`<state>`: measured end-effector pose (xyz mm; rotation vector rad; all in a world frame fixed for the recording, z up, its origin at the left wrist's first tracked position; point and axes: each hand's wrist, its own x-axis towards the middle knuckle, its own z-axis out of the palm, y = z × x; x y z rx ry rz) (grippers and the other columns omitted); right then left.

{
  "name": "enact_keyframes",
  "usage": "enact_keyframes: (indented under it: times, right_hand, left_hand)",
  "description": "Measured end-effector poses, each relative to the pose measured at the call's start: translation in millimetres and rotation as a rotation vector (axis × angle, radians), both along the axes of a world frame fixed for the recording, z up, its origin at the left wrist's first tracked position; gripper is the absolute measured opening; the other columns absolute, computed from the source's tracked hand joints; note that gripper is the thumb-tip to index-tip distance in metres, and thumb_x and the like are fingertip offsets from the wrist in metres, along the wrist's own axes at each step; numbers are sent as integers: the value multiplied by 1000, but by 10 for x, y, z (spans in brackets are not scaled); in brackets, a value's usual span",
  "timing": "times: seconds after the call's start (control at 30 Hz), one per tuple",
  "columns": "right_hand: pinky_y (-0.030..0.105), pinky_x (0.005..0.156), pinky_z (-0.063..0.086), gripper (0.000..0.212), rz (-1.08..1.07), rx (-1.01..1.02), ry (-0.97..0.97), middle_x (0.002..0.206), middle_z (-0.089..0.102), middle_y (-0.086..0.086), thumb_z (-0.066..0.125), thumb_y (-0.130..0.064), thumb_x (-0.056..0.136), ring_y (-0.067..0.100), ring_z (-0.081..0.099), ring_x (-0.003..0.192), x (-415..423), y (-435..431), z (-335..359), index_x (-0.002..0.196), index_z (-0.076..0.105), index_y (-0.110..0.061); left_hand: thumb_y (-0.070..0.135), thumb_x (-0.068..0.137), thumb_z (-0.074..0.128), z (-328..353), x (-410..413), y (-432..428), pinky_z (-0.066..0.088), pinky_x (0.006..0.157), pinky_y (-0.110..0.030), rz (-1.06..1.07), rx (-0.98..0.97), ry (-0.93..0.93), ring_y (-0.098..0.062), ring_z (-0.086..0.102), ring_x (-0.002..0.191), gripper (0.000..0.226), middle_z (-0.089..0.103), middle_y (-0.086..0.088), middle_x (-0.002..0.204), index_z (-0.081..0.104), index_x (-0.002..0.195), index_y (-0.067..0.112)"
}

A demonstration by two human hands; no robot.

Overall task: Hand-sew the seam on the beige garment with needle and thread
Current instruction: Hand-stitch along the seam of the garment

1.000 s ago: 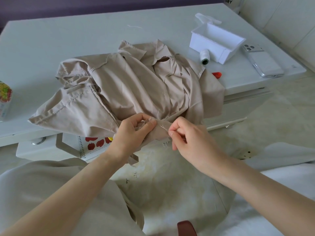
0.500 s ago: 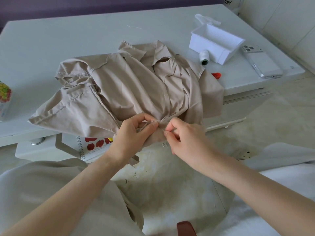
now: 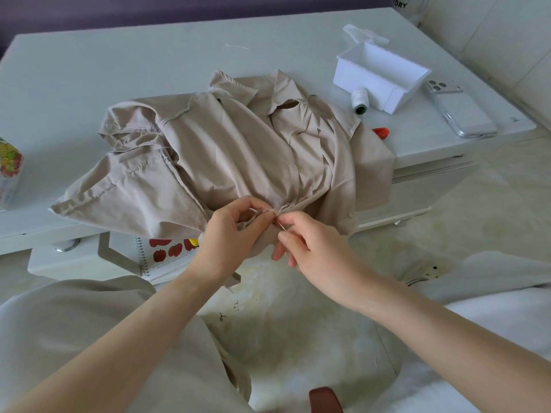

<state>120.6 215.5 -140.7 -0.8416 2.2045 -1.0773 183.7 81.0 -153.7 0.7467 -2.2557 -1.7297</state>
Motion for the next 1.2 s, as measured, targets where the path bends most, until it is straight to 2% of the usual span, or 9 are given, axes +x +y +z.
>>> enact_keyframes:
  times: [0.1, 0.17, 0.23, 0.4, 0.53, 0.63, 0.93, 1.07, 1.2]
  right_hand:
    - [13, 68, 42, 29, 40, 7, 41, 87, 69, -7, 41, -21, 100, 2, 56, 69, 27, 22, 8, 128, 48, -19]
    - [16, 68, 46, 19, 22, -28, 45, 86, 70, -6, 45, -20, 99, 4, 57, 62, 17, 29, 21, 117, 51, -18]
    - [14, 62, 46, 1, -15, -69, 20, 83, 70, -4, 49, -19, 98, 7, 57, 55, -10, 28, 30, 98, 50, -19]
    - [24, 61, 50, 20, -41, -75, 42, 74, 69, -6, 53, -22, 96, 9, 57, 49, -31, 1, 11, 79, 44, -27]
    - [17, 62, 42, 27, 72, 11, 166, 69, 66, -9, 52, -25, 96, 3, 53, 57, 32, 6, -43, 74, 38, -33]
    - [12, 56, 35, 16, 221, 82, 249, 74, 66, -9, 46, -27, 98, -1, 52, 60, 123, 100, -121, 82, 45, -28]
    - [18, 69, 41, 20, 358, 133, 432, 90, 63, -1, 43, -21, 100, 14, 57, 81, 237, 418, -361, 112, 56, -14]
    - [21, 71, 44, 17, 441, 120, 713, 75, 65, -8, 47, -17, 88, 9, 57, 71, 265, 458, -476, 97, 62, -16]
    - [29, 69, 44, 15, 416, 51, 825, 70, 61, -4, 61, -2, 80, 16, 54, 64, 235, 493, -443, 88, 62, -14]
  left_hand:
    - [26, 91, 61, -2, -11, -10, 52, 80, -47, 23, -26, -4, -30, 64, 82, 9, 70, -3, 80, 68, 87, 20]
    - [25, 91, 62, -4, -14, -3, 52, 79, -44, 27, -24, -3, -27, 64, 79, 9, 70, -3, 80, 68, 88, 19]
    - [23, 91, 62, -16, -15, 5, 51, 72, -34, 15, -9, -7, -18, 60, 71, 10, 69, -3, 78, 68, 88, 17]
    - [21, 90, 63, -25, -13, 26, 45, 61, -11, 3, 49, -25, 0, 57, 62, 10, 67, 6, 68, 69, 83, 15]
    - [20, 90, 64, -26, -24, 2, 49, 65, -16, 63, 48, -26, -4, 62, 69, 10, 70, 2, 75, 71, 84, 14]
    - [20, 89, 66, -44, -51, -40, 47, 61, -14, 158, 68, -21, -3, 59, 65, 9, 68, 5, 71, 71, 84, 14]
    - [19, 88, 67, -107, -67, -87, 52, 75, -28, 201, 8, -17, -11, 62, 75, 9, 69, 4, 76, 69, 78, 18]
    - [18, 87, 67, -124, -67, -95, 51, 75, -25, 175, -69, -19, -7, 61, 75, 13, 67, 8, 75, 67, 76, 23]
    - [17, 87, 67, -127, -63, -106, 52, 77, -28, 187, -86, -17, -7, 61, 74, 14, 68, 8, 76, 67, 75, 24]
